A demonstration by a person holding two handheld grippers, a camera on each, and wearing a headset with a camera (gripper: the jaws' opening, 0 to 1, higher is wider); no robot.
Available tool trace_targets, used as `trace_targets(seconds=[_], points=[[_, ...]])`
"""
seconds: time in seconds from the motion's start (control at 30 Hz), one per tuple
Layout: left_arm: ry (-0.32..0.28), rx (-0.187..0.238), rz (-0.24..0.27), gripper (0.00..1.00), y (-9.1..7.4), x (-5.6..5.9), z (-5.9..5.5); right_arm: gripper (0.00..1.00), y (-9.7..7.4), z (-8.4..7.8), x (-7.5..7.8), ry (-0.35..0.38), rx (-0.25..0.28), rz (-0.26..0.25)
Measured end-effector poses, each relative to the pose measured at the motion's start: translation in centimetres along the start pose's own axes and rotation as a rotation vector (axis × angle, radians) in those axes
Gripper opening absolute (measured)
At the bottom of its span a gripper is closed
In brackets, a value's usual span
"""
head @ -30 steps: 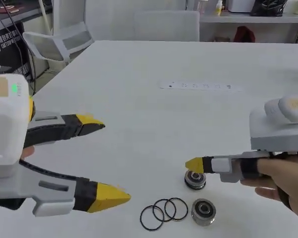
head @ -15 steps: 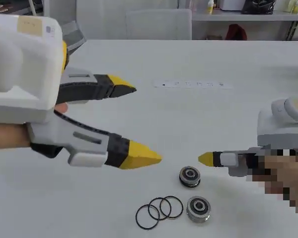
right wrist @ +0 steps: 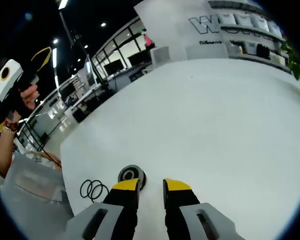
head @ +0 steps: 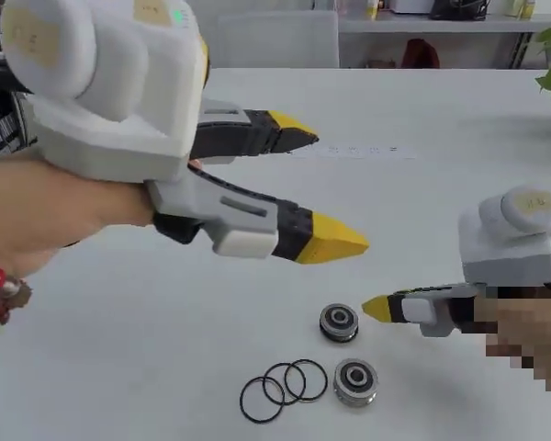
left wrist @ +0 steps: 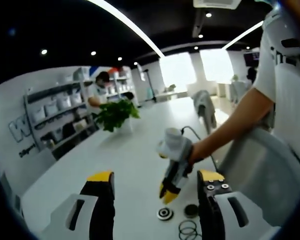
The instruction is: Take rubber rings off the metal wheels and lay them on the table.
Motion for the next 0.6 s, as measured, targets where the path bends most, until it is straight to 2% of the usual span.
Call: trace_targets(seconds=[0.13, 0.23, 0.27, 0.3, 0.43, 0.6], points=[[0.007, -0.009, -0.013, 0.64, 1.1, -0.2, -0.5, 0.23, 0.3, 0.0, -0.6, -0.087, -0.019, 0.018], [0.011, -0.029, -0.006, 0.62, 1.9, -0.6, -1.3, 0.23, 0.7, -0.4, -0.6, -0.159, -0.059, -0.008], [0.017, -0.034, -0.003, 0.61, 2.1, -0.7, -1.5, 0.24, 0.6, -0.6, -0.7, -0.153, -0.069, -0.001], [0.014, -0.038, 0.0, 0.6, 2.5, -0.9, -2.1, 0.24, 0.6, -0.4, -0.6, -0.149, -0.049, 0.008], [-0.002, -0.06, -0.002, 0.55, 3.5, -1.3, -3.3, 0.25, 0.5, -0.5, -0.5, -0.147, -0.047, 0.014], [-0.041, -0.088, -0.007, 0.5, 5.4, -1.6, -5.6, 0.26, 0.7, -0.6, -0.6, -0.153, -0.044, 0.038]])
Point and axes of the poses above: the centre of the closed fingertips' face, and the gripper's own axes: y roughly forward along the fingers, x roughly to its right, z roughly out of its top, the point moved 8 cm from there along -y, roughly backward along the fingers, and after that the axes turned 4 degrees about -x, right-handed, at the moved point
